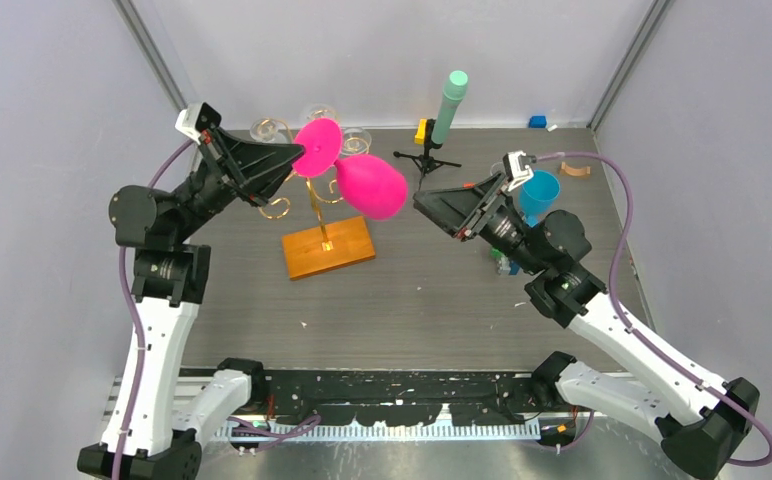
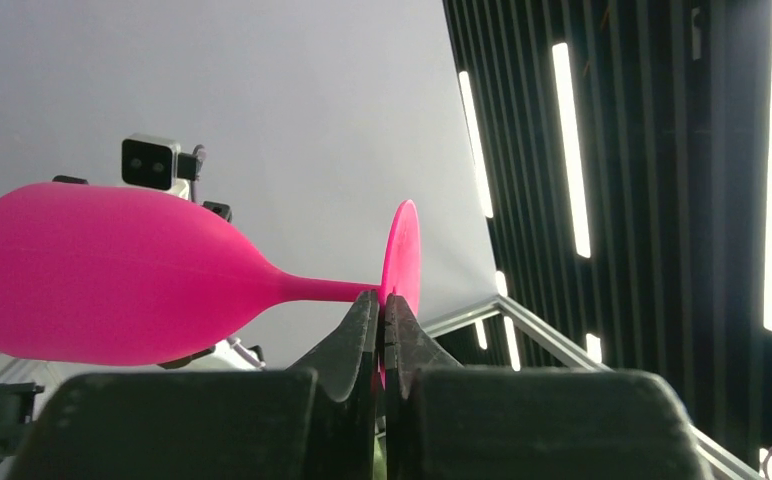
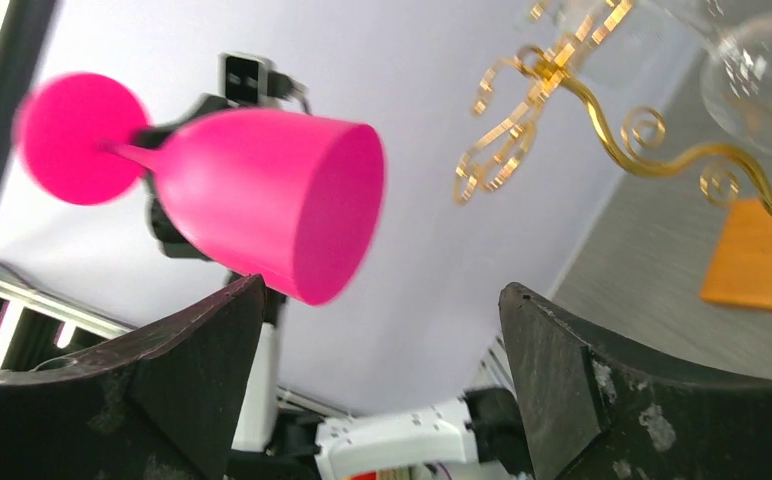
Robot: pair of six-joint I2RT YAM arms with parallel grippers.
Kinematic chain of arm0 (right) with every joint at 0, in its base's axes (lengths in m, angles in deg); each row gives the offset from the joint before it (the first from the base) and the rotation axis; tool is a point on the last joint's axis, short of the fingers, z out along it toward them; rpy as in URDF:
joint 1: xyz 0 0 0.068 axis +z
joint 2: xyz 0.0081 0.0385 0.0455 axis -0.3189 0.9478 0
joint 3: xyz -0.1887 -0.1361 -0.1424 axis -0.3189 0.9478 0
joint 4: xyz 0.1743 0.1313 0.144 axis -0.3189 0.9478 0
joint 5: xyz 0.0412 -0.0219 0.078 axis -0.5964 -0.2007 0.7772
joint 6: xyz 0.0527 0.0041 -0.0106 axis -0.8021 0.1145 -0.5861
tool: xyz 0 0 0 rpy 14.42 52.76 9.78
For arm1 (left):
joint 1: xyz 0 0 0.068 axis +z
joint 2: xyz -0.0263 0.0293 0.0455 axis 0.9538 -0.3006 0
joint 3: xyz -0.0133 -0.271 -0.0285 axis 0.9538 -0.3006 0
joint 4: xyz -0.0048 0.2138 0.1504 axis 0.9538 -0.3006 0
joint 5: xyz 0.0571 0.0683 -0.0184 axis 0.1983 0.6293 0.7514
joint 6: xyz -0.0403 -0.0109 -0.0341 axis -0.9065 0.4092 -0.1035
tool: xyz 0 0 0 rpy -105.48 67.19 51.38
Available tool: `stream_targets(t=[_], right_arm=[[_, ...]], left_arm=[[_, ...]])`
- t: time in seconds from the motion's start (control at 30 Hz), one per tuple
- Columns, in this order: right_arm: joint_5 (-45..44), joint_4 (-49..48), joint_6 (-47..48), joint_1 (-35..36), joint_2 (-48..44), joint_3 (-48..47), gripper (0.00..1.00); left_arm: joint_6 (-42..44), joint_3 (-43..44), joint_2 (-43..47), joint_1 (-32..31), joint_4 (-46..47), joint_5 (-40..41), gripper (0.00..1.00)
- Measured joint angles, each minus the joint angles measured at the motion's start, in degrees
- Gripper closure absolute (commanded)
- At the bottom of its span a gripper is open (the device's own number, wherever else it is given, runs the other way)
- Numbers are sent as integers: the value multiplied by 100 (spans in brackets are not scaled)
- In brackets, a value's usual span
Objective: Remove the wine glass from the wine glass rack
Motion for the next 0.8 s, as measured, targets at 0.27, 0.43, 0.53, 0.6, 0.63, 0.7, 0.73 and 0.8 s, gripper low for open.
stream_targets(t=[0.27,0.43,0.53,0.6,0.63,0.7,0.73,0.8], right_arm=[[-87,-1244,-422,11,321,-61,13],[105,-1805,-721,31,756,-173,31],[221,-2131,-907,35,887,-175,40],[297,-2393,-1062,42,984,-205,47],[339,-2507,-1132,42,1038,-227,51],[376,-2686,-1257,42,1123,-247,63],[396,-2761,-1311,42,1163,-249,67],[424,-2865,-1453,42,1209,-251,85]], left_arm=[[-289,-186,-236,-203,315,186,100],[-393,-304,-258,-315,476,269,100],[-426,-345,-260,-350,551,295,100],[-450,-374,-271,-369,627,319,100],[-476,-385,-282,-378,678,352,100],[-533,-400,-295,-387,782,396,97],[-553,-417,-297,-391,839,417,94],[-575,-459,-297,-407,964,455,86]])
